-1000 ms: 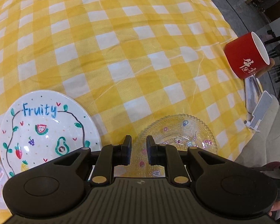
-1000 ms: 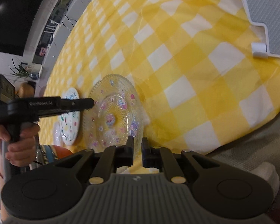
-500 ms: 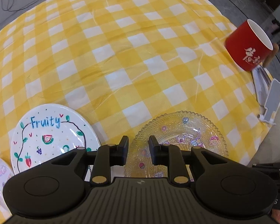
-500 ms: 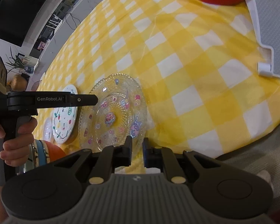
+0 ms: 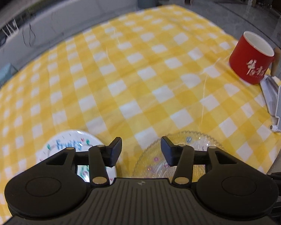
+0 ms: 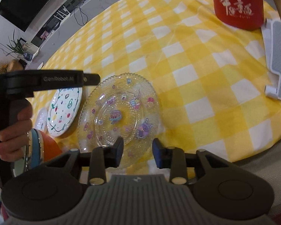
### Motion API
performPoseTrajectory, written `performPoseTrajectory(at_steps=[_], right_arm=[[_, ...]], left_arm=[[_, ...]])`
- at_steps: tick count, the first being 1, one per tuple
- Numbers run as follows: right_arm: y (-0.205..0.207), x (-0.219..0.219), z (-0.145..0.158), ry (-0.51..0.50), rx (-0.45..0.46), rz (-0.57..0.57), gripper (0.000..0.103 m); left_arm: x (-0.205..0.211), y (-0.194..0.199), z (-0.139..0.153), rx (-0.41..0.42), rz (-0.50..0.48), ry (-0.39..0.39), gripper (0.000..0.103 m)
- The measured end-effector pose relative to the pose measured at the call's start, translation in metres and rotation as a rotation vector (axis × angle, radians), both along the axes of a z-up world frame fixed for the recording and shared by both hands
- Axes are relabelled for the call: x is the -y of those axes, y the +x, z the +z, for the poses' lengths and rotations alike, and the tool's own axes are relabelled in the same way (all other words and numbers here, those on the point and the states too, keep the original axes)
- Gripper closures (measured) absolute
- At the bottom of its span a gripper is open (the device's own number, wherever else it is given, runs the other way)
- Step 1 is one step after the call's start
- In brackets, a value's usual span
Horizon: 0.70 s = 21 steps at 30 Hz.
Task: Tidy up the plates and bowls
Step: 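Move both grippers to the Fruity plate and close them on its rim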
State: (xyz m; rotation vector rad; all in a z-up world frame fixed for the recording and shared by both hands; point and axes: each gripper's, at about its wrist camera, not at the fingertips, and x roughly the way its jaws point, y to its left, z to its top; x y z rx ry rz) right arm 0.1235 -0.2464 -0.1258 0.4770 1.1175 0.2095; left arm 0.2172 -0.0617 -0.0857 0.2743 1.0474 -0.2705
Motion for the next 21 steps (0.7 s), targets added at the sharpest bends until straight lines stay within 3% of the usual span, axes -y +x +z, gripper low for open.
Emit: performPoseTrajectory(at_steps=[5, 8, 14, 16, 18, 21], right_arm=[[-0.003, -0.007, 0.012, -0.13, 0.088, 0.008, 0.053], [-0.003, -0.001, 0.017, -0.098, 0.11, -0.004, 0.048], [0.001, 0.006, 0.032, -0.063, 0.185, -0.019, 0.048], [0.005, 0.009, 0.038, -0.044, 0.221, -0.021, 0.048], [0.014, 0.01, 0.044, -0.016, 0.244, -0.004, 0.048], [0.029, -0.001, 0.055, 0.006, 0.296, 0.07, 0.048]], left_arm=[[-0.006, -0.008, 0.022, 0.101, 0.05, 0.005, 0.034], [-0.02, -0.021, 0.045, 0.182, 0.08, -0.054, 0.032], [-0.07, -0.046, 0.084, 0.35, 0.205, -0.15, 0.029], [-0.091, -0.045, 0.088, 0.348, 0.253, -0.187, 0.029], [-0.114, -0.04, 0.088, 0.295, 0.324, -0.213, 0.031], [-0.153, -0.039, 0.082, 0.243, 0.368, -0.32, 0.034]])
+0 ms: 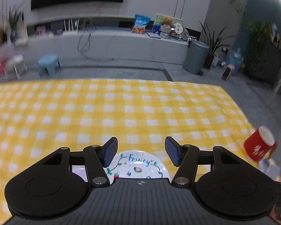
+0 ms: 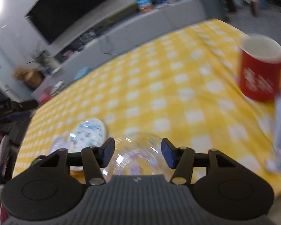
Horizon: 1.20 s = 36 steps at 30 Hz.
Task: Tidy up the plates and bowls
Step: 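Move both grippers to the Fruity plate and close them on its rim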
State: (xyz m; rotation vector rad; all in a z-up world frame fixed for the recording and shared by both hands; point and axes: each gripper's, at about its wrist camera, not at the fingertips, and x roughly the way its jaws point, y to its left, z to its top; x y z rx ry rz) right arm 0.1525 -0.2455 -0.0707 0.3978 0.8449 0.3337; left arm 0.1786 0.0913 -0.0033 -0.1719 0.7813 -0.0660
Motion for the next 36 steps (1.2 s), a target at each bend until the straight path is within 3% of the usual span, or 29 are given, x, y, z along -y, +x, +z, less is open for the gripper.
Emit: performPoseTrajectory(at_steps=[4, 7, 12, 17, 22, 24, 31, 36], right_arm=[[0.019, -0.031, 0.013, -0.063, 0.065, 0.145, 0.048], [0.037, -0.058, 0.011, -0.123, 0.045, 0.239, 0.049], [0.07, -0.092, -0.007, -0.083, -0.028, 0.348, 0.051], [0.11, -0.097, -0.039, -0.035, -0.13, 0.346, 0.062], [0.137, -0.09, -0.066, 0.059, -0.221, 0.367, 0.066], [0.142, -0.084, -0.074, 0.095, -0.24, 0.349, 0.072], [0.155, -0.069, -0.091, 0.281, -0.302, 0.335, 0.074], [0.157, -0.072, -0.095, 0.316, -0.316, 0.354, 0.08]], left_arm=[[-0.038, 0.01, -0.022, -0.085, -0.007, -0.098, 0.034], [-0.061, 0.018, -0.04, -0.145, 0.032, -0.1, 0.036], [-0.082, 0.029, -0.071, -0.229, -0.006, -0.154, 0.041], [-0.092, 0.048, -0.088, -0.251, -0.056, -0.196, 0.044], [-0.101, 0.061, -0.1, -0.272, -0.07, -0.279, 0.046], [-0.101, 0.063, -0.102, -0.277, -0.075, -0.286, 0.047], [-0.105, 0.068, -0.109, -0.31, -0.041, -0.329, 0.047], [-0.104, 0.069, -0.11, -0.316, -0.036, -0.334, 0.047]])
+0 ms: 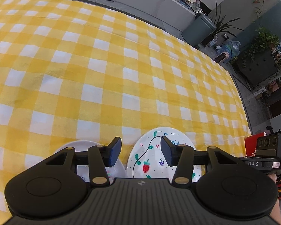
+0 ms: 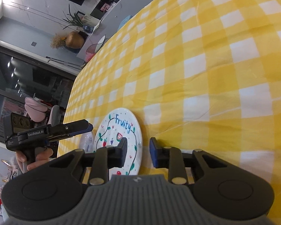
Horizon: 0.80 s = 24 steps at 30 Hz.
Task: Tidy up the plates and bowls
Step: 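Move both grippers to the Fruity plate and close them on its rim, then lift the Fruity plate with both grippers and carry it over the glass plate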
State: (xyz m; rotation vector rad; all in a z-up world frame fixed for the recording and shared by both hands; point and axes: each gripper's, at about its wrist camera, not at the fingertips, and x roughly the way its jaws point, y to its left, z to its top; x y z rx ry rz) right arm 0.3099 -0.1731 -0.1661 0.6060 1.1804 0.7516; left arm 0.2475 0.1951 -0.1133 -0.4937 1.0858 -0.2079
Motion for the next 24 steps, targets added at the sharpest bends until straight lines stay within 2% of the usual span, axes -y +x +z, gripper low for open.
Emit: performPoseTrajectory(at_steps=[5, 9, 16, 20, 24], right_arm=[[-0.001, -0.008, 0.0, -0.043, 0.017, -0.002, 0.097], [-0.004, -0.008, 0.0, -0.043, 0.034, -0.004, 0.101], [-0.001, 0.0, -0.005, -0.006, -0.023, -0.039, 0.101], [0.0, 0.006, -0.001, -0.024, -0.006, -0.05, 0.101], [0.002, 0.02, 0.002, -0.038, 0.002, -0.09, 0.103]], left_arm=[[0.002, 0.001, -0.001, -0.009, -0.002, 0.0, 0.047], [0.002, 0.003, -0.002, -0.016, 0.004, 0.001, 0.047], [0.004, 0.002, -0.001, -0.013, -0.012, -0.006, 0.047], [0.007, 0.002, -0.001, -0.015, -0.021, 0.0, 0.047], [0.008, 0.004, -0.005, -0.033, -0.038, -0.034, 0.047]])
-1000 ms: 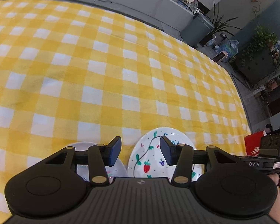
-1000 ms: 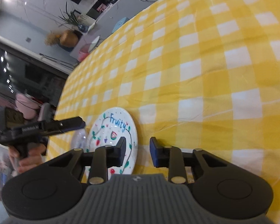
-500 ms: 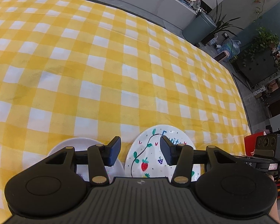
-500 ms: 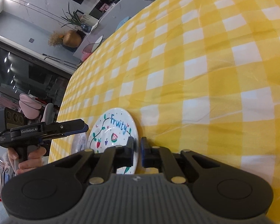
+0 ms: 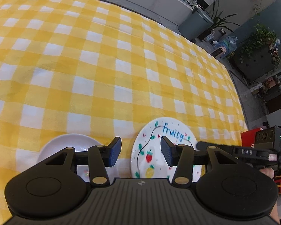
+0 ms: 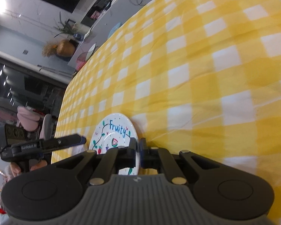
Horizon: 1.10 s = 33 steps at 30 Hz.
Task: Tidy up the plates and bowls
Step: 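Lift the Fruity plate with both grippers and carry it over the glass plate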
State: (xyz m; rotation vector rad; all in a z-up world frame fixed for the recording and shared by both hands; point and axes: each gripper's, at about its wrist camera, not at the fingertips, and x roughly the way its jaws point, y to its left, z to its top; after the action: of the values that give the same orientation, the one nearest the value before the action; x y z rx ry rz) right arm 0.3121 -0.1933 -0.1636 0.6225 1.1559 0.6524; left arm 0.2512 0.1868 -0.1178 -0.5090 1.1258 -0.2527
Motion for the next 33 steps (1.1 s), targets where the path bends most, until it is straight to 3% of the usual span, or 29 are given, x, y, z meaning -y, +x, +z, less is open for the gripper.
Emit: performPoseTrajectory(at_steps=[5, 12, 18, 20, 22, 26, 33], right_arm=[[0.003, 0.029, 0.006, -0.046, 0.02, -0.075, 0.103], [0.0, 0.048, -0.002, 0.067, -0.05, -0.088, 0.101], [-0.005, 0.028, -0.005, 0.061, -0.072, -0.002, 0.098], [-0.007, 0.024, -0.009, 0.056, -0.073, 0.004, 0.097], [-0.006, 0.024, -0.01, 0.066, -0.084, 0.004, 0.097], [-0.005, 0.025, -0.011, 0.102, -0.1, 0.018, 0.082], [-0.007, 0.01, -0.011, 0.105, -0.085, 0.047, 0.082]], left_arm=[[0.005, 0.001, -0.005, -0.01, -0.019, -0.035, 0.047], [0.003, 0.002, -0.014, -0.032, -0.015, -0.025, 0.047], [-0.006, 0.001, -0.023, -0.035, -0.001, -0.121, 0.047], [-0.008, 0.0, -0.027, -0.029, 0.01, -0.162, 0.055], [-0.01, 0.001, -0.031, -0.045, 0.02, -0.206, 0.055], [-0.012, 0.0, -0.032, -0.049, 0.026, -0.214, 0.061], [-0.025, 0.0, -0.044, -0.095, 0.099, -0.304, 0.065]])
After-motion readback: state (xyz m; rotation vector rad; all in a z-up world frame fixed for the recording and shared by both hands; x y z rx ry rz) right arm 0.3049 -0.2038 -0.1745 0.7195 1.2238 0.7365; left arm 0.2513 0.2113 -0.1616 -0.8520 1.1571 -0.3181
